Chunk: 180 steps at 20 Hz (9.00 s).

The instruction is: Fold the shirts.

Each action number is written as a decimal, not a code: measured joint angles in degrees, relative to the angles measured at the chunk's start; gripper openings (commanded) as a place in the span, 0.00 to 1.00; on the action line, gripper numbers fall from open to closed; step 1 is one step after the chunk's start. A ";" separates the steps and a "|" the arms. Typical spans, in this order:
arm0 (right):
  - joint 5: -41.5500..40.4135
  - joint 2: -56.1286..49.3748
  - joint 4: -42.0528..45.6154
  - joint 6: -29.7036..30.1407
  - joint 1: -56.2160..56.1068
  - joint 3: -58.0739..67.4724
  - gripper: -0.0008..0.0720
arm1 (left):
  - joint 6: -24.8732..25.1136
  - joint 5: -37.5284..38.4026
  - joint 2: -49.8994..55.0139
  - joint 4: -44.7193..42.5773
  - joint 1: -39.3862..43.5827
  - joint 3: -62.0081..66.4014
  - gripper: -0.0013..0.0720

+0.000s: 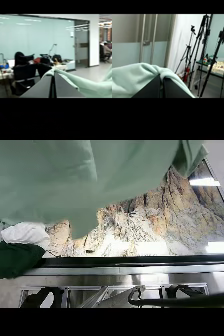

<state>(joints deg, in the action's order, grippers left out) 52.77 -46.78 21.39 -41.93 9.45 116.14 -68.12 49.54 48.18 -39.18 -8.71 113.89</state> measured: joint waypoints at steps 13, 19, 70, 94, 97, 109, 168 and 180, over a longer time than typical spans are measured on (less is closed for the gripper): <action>18.53 -15.87 21.35 -17.97 -0.28 -12.15 0.03 | -1.46 12.96 15.93 -4.59 1.55 -19.78 0.04; 19.21 -13.60 23.02 -19.19 -0.61 -13.94 0.03 | -1.77 16.39 18.32 -4.31 4.11 -16.26 0.04; 31.56 -43.50 29.79 -18.25 6.80 -29.40 0.04 | 2.21 16.09 39.50 -7.72 0.98 -61.94 0.04; 13.97 -0.04 -5.73 -8.98 24.87 0.35 0.03 | 1.16 17.57 -2.97 15.63 -31.98 -4.33 0.04; 18.95 -4.02 -8.46 -9.18 24.02 -4.74 0.03 | 3.76 19.10 -1.92 19.82 -31.82 -13.42 0.04; 11.74 -39.32 6.14 -5.95 5.81 -26.36 0.03 | 5.79 9.73 46.12 0.76 -0.55 -26.99 0.04; 27.58 -27.45 31.39 -19.19 22.10 -63.91 0.51 | -9.38 18.73 31.45 -22.05 -9.90 -63.39 0.75; 27.23 -26.67 29.00 -18.21 15.21 -68.24 0.03 | -2.27 19.98 47.98 -14.62 -2.38 -52.13 0.04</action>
<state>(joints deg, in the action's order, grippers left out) 80.01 -73.45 50.39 -60.14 24.67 47.90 -70.39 69.52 96.16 -53.80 -11.09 61.76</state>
